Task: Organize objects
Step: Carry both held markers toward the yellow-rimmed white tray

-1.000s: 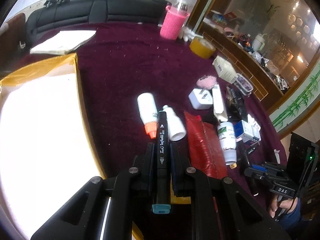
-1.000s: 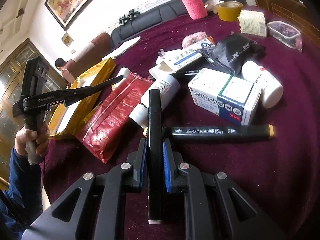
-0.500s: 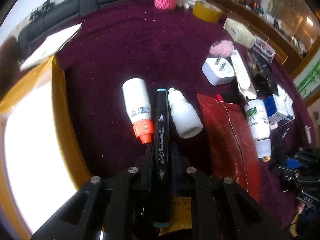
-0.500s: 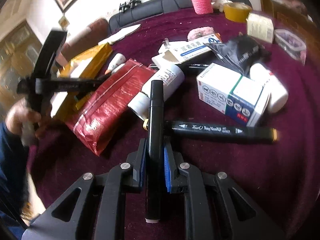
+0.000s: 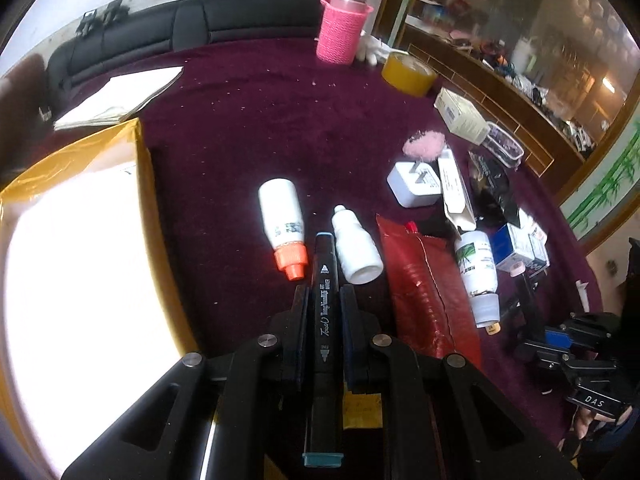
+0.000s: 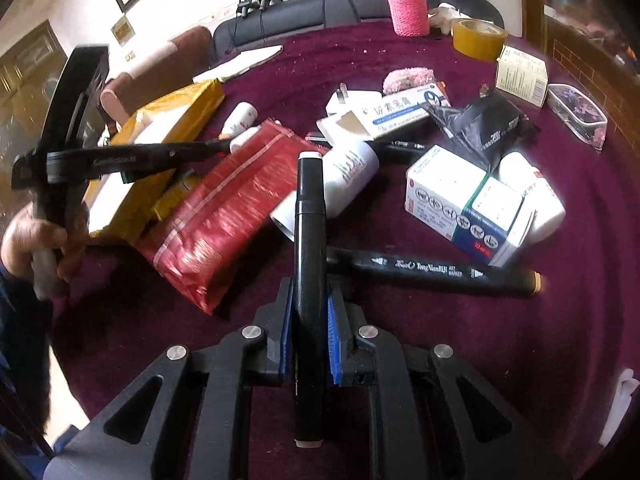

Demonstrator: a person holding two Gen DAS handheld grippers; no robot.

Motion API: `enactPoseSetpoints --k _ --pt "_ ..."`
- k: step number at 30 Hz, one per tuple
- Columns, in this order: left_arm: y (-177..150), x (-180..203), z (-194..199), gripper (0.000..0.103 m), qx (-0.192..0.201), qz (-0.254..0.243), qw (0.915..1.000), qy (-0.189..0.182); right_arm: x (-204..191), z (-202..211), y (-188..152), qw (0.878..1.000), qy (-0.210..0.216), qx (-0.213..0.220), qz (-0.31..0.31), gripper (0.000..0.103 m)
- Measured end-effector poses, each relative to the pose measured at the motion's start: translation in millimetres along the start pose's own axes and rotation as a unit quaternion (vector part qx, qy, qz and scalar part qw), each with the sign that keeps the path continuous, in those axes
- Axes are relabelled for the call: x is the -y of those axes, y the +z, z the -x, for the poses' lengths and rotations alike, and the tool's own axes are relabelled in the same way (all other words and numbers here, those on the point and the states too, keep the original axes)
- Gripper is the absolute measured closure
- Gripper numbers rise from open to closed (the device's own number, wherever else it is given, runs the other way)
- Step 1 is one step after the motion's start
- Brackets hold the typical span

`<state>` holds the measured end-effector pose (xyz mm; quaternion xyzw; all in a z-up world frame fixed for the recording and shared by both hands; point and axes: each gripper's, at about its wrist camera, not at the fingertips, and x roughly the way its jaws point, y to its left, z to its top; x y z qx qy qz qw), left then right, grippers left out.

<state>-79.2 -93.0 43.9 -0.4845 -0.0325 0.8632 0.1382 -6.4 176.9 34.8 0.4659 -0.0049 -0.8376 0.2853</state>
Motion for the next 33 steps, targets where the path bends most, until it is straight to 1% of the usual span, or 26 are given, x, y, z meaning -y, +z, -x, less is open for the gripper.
enactPoseSetpoints --k 2,4,7,9,13,16,19,21,22,23,27,33 --pt "1 -2 1 0.091 0.001 0.003 1.0 -0.001 -3 1 3 1.0 0.0 0.001 -0.001 0.091" --pt "2 -3 0 0.091 -0.001 0.008 0.9999 -0.008 -7 2 7 1.0 0.011 0.002 -0.008 0.091" --pt "3 -2 -5 0.091 -0.012 0.002 0.9999 0.001 -13 2 8 1.0 0.011 -0.002 -0.005 0.091" --pt "1 3 -14 0.091 -0.029 -0.011 0.9995 0.007 -15 -2 9 1.0 0.011 -0.011 -0.005 0.091" --pt "2 16 -35 0.091 -0.068 -0.043 0.9962 0.036 -15 -10 5 1.0 0.01 -0.029 -0.008 0.091" --pt "6 23 -42 0.091 -0.078 -0.059 0.9937 0.054 -12 -12 3 0.999 0.011 -0.034 -0.013 0.091" --pt "8 29 -44 0.091 -0.074 -0.069 0.9923 0.071 -12 -12 2 0.999 0.011 -0.037 -0.014 0.091" --pt "6 26 -39 0.091 -0.059 -0.061 0.9944 0.063 -10 -10 2 0.999 0.015 -0.034 -0.018 0.091" --pt "5 23 -37 0.091 -0.051 -0.052 0.996 0.052 -9 -8 2 0.999 0.016 -0.031 -0.019 0.091" --pt "4 18 -32 0.091 -0.042 -0.038 0.9978 0.033 -9 -5 2 0.999 0.016 -0.027 -0.02 0.091" --pt "0 5 -14 0.091 -0.017 -0.011 0.9997 -0.011 -5 -1 4 0.999 0.024 -0.023 -0.03 0.091" --pt "-2 -16 22 0.091 0.02 0.016 0.9992 -0.031 -16 2 16 0.998 0.047 -0.018 -0.032 0.091"
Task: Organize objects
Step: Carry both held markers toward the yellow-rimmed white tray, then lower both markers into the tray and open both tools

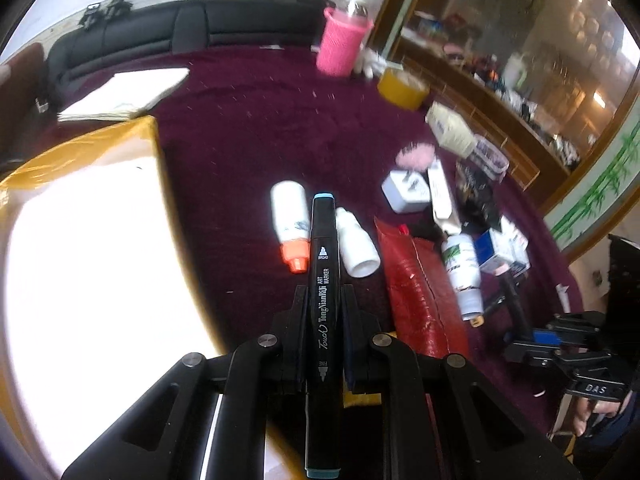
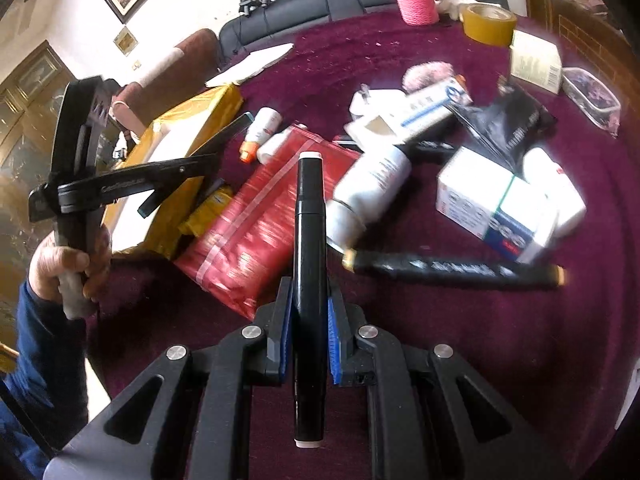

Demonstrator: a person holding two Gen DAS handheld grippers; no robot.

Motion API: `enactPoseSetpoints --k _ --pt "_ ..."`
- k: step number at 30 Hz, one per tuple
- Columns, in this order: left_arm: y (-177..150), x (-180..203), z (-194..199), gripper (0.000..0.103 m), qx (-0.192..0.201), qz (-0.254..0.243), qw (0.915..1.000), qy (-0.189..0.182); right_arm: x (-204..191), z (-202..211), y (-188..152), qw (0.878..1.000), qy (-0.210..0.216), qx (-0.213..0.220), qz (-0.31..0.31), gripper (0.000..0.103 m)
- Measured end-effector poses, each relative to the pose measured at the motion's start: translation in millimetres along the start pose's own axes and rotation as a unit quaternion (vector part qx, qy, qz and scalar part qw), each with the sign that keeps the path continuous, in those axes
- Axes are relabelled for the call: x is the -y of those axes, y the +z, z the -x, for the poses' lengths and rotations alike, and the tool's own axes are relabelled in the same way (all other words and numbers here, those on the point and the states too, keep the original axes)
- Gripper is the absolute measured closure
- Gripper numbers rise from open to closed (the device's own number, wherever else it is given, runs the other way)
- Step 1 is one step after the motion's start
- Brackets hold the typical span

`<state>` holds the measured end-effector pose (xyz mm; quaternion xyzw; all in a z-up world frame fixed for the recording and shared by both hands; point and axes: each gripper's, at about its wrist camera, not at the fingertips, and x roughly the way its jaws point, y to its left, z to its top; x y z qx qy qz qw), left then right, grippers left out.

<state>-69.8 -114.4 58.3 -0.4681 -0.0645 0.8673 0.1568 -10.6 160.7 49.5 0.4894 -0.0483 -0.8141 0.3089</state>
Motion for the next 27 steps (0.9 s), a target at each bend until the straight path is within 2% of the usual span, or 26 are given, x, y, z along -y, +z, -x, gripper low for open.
enactPoseSetpoints --k 3,8,14,19,27 --pt "-2 -19 23 0.091 0.022 0.021 0.9995 -0.006 -15 0 9 1.0 0.007 0.002 0.013 0.091" --pt "-9 -69 56 0.091 0.051 0.072 0.9961 0.007 -58 -8 32 0.998 0.023 0.001 0.051 0.091" --pt "-18 -121 70 0.091 0.055 0.114 0.9912 0.038 -114 -39 63 0.995 0.044 -0.014 0.089 0.091" --pt "-18 -156 73 0.091 0.048 0.142 0.987 0.057 -145 -84 96 0.993 0.061 -0.047 0.088 0.091" --pt "-5 -212 72 0.091 0.034 0.183 0.9784 0.091 -187 -167 139 0.99 0.061 -0.098 0.086 0.091"
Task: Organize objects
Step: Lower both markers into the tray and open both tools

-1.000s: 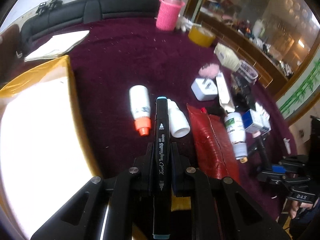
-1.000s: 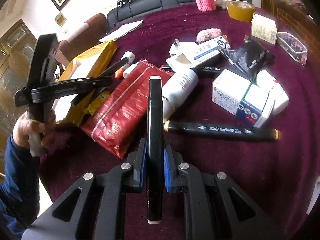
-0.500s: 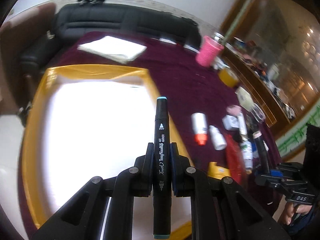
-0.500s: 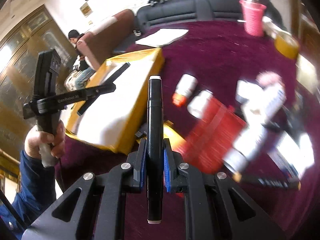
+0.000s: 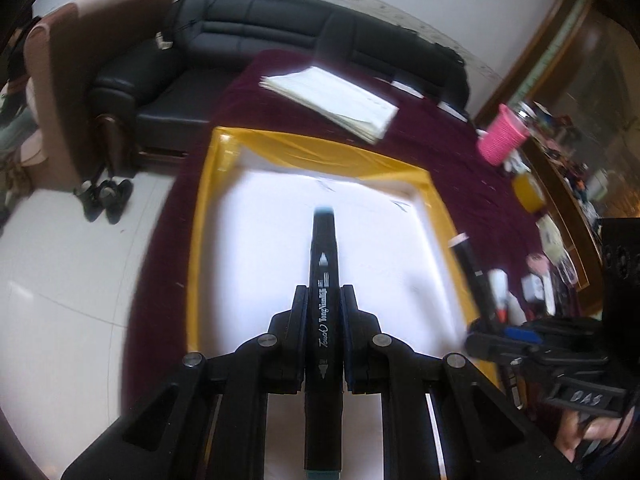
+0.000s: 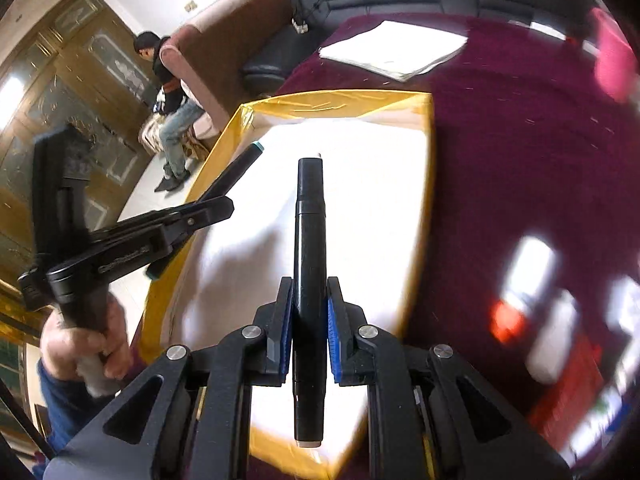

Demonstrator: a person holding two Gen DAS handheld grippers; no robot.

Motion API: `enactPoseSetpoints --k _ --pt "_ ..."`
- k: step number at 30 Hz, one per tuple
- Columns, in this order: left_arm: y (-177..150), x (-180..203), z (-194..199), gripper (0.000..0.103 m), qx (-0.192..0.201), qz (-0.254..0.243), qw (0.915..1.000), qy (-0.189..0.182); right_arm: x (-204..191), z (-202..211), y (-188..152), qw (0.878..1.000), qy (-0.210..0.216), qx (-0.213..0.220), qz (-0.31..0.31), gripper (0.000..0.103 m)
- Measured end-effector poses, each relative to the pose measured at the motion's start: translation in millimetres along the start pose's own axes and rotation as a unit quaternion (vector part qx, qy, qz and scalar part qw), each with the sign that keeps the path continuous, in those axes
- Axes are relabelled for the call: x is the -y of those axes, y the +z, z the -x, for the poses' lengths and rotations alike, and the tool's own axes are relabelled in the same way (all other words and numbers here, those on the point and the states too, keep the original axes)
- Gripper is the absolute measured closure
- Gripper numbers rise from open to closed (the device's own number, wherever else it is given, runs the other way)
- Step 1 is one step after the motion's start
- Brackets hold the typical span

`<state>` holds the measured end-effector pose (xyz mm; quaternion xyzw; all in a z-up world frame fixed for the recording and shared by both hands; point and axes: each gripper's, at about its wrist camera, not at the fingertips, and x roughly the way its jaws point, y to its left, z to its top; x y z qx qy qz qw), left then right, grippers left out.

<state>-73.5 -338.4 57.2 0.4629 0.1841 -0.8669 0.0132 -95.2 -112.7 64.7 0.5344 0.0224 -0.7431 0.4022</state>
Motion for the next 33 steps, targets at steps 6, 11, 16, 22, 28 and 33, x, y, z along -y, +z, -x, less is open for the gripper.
enactPoseSetpoints --k 6,11,16,22,28,33 --pt "11 -29 -11 0.091 -0.006 0.031 0.9995 0.003 -10 -56 36 1.0 0.013 -0.027 -0.009 0.091" --pt "9 -37 -13 0.091 -0.004 0.036 0.9993 -0.003 -13 -87 51 0.999 -0.005 -0.044 -0.022 0.091" --pt "7 -41 -2 0.091 0.011 0.039 0.999 -0.016 -17 -94 56 0.999 -0.013 -0.046 -0.026 0.091" --pt "6 -45 19 0.091 0.03 0.035 0.9988 -0.014 -36 -103 57 0.998 -0.009 -0.048 -0.027 0.09" --pt "0 -48 29 0.091 0.036 0.034 0.9987 -0.013 -41 -106 54 0.998 0.036 -0.041 -0.04 0.089" --pt "-7 -44 31 0.091 0.035 0.031 0.9987 -0.02 -33 -88 48 0.997 0.045 -0.028 -0.051 0.089"
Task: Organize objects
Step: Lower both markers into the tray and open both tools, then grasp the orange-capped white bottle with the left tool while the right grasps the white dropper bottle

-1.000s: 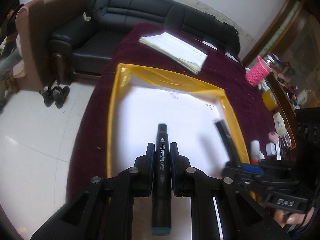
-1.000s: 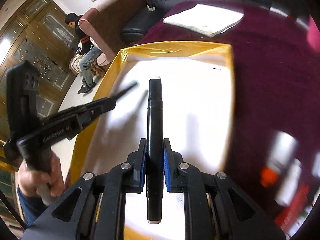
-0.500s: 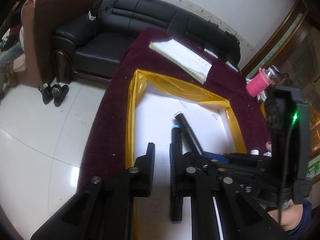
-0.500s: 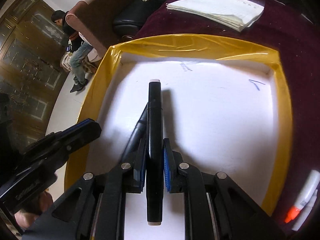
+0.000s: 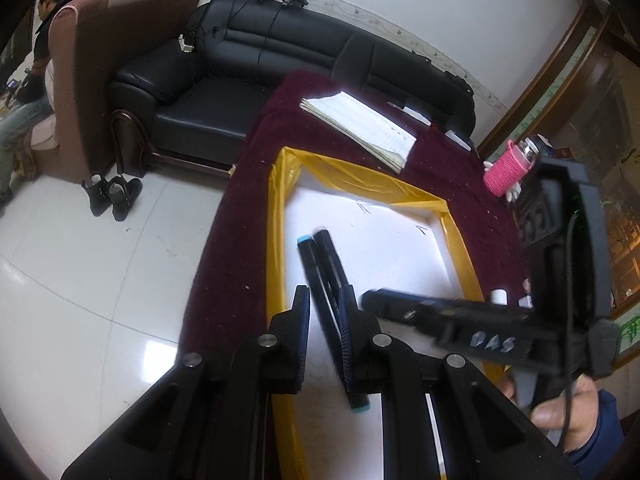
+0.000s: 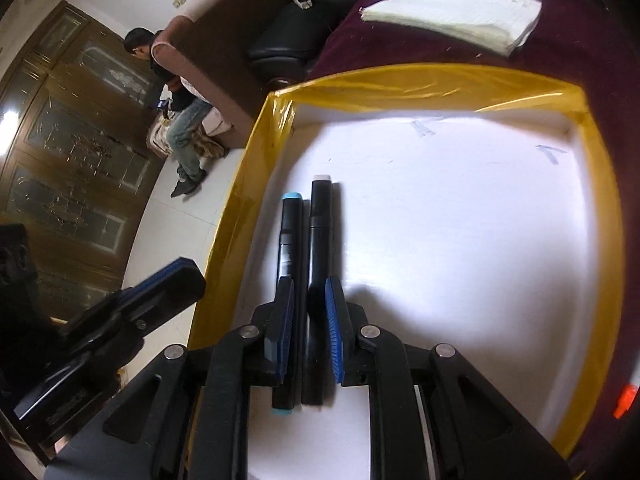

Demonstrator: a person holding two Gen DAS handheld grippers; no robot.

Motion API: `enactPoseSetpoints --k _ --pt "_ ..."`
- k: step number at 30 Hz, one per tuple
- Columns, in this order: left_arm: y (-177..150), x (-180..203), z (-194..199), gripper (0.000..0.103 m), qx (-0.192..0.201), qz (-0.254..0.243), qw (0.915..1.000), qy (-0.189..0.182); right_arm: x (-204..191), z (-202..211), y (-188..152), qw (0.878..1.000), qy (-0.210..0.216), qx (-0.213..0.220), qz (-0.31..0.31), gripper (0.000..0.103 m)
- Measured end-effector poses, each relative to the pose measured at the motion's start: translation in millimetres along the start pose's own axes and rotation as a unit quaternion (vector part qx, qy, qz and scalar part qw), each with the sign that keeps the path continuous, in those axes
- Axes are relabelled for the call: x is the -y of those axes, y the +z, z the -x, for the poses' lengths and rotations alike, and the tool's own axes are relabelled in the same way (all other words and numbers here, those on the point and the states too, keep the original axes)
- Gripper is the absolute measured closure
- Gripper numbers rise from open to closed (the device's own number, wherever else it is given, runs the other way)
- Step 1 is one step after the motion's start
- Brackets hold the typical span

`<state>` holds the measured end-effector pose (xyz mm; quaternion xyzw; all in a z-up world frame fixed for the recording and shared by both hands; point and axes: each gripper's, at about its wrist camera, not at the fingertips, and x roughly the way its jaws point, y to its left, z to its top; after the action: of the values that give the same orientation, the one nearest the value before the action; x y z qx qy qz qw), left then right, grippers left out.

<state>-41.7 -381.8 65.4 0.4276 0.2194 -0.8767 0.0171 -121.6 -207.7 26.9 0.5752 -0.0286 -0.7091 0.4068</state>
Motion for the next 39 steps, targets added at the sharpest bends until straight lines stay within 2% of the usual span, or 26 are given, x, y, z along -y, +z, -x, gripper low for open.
enactPoseSetpoints --k 6,10,15,22,25,30,34,39 --pt "-8 17 1 0.091 -0.003 -0.009 0.9999 -0.008 15 35 -12 1.0 0.019 0.022 -0.01 0.089" --pt "-18 39 0 0.091 -0.01 -0.024 0.9995 -0.015 26 68 -38 0.999 0.034 0.04 -0.001 0.089" --pt "-30 81 -3 0.091 -0.02 -0.054 0.9982 -0.017 46 104 -65 0.996 0.046 0.074 -0.005 0.089" --pt "-47 161 -22 0.091 -0.045 -0.114 0.9923 -0.018 115 161 -113 0.99 0.037 0.126 -0.049 0.086" --pt "-53 198 -39 0.091 -0.062 -0.139 0.9882 -0.019 139 179 -128 0.986 0.033 0.15 -0.063 0.085" --pt "-56 245 -76 0.091 -0.091 -0.159 0.9831 0.001 180 205 -145 0.976 0.004 0.198 -0.086 0.077" --pt "-50 261 -109 0.091 -0.113 -0.153 0.9814 0.027 208 213 -153 0.969 0.037 0.218 -0.107 0.077" --pt "-42 278 -140 0.089 -0.124 -0.154 0.9794 0.041 220 212 -158 0.969 0.054 0.217 -0.108 0.077"
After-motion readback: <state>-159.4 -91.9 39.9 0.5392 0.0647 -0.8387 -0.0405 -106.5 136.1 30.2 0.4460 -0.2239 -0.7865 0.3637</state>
